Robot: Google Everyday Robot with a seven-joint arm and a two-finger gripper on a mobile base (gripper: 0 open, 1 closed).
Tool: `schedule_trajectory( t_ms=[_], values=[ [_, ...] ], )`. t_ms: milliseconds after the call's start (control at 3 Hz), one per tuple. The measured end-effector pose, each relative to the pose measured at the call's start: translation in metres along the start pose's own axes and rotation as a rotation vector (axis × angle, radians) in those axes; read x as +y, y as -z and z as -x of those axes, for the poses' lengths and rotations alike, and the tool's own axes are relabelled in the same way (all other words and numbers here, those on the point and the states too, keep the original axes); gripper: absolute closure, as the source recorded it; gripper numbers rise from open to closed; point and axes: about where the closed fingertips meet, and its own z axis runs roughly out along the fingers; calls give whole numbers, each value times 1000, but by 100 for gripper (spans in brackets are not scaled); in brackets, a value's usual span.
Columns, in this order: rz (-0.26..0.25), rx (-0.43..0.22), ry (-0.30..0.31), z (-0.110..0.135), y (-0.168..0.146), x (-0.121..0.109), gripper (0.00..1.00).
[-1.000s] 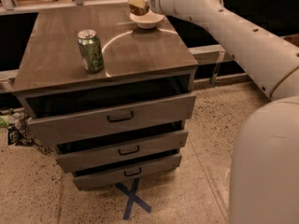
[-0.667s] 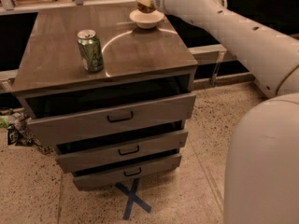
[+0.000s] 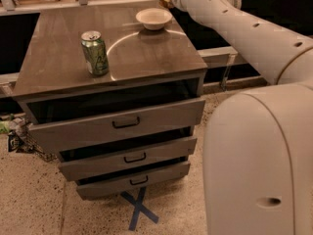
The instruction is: Place orange can into paper bowl
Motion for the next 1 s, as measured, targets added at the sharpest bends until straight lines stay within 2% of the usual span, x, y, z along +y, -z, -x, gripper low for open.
schedule_trajectory(
  t_ms=[667, 1000],
  values=[
    [-41, 30, 4, -19, -38, -28, 100],
    [-46, 32, 14, -22, -54, -32, 100]
  ],
)
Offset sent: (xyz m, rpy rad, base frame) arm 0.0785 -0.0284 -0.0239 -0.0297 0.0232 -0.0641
